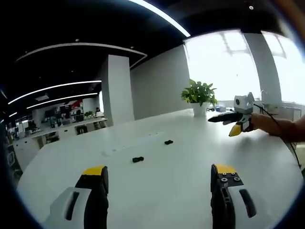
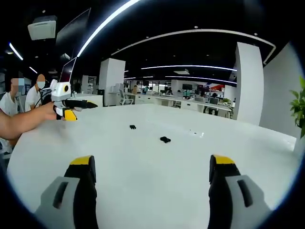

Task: Snap the two parts of the plastic buckle together until the buckle closes and remains connected.

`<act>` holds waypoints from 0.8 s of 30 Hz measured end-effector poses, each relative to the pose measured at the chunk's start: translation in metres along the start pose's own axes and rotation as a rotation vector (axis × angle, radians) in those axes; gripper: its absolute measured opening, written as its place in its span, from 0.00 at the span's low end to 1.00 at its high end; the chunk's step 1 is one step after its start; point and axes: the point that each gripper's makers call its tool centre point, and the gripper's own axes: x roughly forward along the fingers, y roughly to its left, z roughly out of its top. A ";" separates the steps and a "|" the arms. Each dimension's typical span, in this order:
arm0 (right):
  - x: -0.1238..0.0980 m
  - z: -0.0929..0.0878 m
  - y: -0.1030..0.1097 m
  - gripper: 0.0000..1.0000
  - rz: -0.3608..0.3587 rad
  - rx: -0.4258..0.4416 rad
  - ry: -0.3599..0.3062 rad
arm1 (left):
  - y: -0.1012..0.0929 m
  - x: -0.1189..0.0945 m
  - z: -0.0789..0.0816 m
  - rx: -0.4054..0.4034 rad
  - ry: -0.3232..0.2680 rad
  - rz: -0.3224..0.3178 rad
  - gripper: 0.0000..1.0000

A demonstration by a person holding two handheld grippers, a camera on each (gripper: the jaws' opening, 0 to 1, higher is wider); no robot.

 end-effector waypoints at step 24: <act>0.000 -0.001 -0.003 0.98 -0.004 -0.012 0.009 | 0.013 -0.001 -0.015 -0.032 0.054 0.045 0.85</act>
